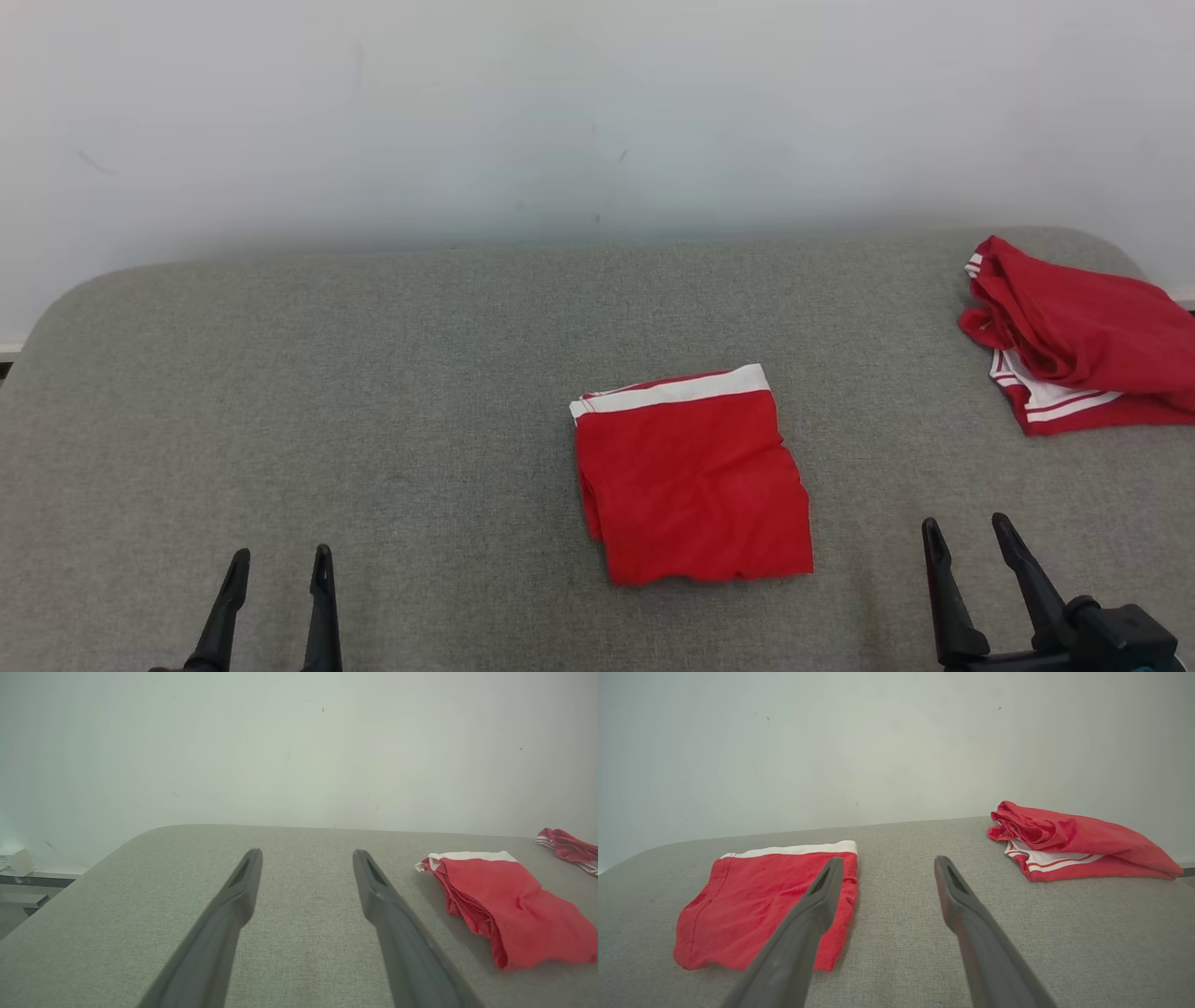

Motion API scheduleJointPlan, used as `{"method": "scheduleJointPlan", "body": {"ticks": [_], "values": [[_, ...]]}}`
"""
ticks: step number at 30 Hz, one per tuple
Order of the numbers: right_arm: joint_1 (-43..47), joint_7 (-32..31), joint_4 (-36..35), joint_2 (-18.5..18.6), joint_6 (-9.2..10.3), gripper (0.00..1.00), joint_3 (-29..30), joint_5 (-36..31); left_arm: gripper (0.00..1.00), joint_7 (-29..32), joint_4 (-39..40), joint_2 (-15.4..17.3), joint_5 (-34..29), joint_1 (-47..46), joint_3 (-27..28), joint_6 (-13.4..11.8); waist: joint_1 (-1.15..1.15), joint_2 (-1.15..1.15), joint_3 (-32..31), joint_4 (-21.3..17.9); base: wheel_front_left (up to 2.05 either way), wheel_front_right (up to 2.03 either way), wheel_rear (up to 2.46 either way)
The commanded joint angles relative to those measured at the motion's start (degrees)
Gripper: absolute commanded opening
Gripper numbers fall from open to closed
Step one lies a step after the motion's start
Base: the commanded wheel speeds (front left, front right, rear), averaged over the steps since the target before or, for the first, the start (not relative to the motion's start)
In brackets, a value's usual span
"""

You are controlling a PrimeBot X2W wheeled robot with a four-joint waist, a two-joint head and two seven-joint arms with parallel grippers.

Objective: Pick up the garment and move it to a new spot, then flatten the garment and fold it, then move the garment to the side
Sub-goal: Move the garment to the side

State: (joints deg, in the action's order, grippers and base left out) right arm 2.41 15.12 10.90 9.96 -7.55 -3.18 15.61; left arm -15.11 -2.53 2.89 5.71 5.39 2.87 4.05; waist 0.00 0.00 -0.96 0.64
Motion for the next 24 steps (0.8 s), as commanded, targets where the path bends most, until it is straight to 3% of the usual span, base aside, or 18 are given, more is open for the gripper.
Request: {"method": "scheduleJointPlan", "body": {"ticks": [1,13,24], "values": [[0.4,0.0,0.1,-0.3,0.17,1.00,-0.2,-0.3,1.00,0.0,-0.1,0.0,-0.2,0.0,0.2,0.2,0.00,0.00,0.0,-0.1,0.00,0.00,0.00],[-0.3,0.0,0.2,0.1,0.17,1.00,-1.3,0.2,1.00,0.0,-0.4,0.0,-0.1,-0.2,0.2,0.1,0.00,0.00,0.0,-0.3,0.00,0.00,0.00],[-8.2,-1.4,3.5,4.5,0.17,1.00,-9.2,0.7,1.00,0.0,0.1,0.0,0.2,-1.4,-0.9,-0.5,0.00,0.00,1.5,-0.1,0.00,0.00,0.00]]}}
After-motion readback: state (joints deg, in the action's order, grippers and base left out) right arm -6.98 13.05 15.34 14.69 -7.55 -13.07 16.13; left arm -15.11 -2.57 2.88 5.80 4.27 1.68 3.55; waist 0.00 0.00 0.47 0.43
